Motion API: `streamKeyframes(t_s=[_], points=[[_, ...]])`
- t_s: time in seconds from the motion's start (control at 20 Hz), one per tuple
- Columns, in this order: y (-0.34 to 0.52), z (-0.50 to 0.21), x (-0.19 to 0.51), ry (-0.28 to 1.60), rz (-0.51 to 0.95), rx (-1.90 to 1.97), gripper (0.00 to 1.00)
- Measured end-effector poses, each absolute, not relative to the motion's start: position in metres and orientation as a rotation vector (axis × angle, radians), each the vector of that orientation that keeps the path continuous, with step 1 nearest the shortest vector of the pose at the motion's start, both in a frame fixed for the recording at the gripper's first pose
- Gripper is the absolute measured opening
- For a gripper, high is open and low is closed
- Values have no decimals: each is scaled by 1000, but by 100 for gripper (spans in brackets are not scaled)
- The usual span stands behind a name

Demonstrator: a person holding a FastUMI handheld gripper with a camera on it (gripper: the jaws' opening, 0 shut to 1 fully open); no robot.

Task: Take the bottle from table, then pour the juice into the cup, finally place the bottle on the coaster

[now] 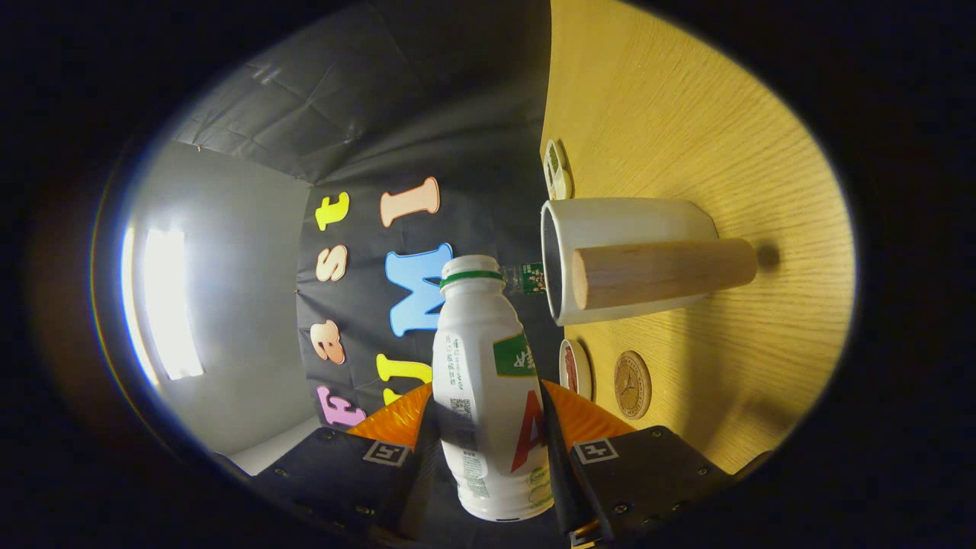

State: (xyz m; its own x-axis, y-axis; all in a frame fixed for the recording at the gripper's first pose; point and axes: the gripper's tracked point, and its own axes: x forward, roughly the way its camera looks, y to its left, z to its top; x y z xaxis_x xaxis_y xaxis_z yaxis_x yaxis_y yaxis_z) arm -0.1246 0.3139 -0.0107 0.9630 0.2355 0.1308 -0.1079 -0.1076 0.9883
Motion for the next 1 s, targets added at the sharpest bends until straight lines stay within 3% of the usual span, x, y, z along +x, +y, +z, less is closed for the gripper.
streamKeyframes(t_s=[1.0], points=[[314,-17,-130,141,190,1797,64]])
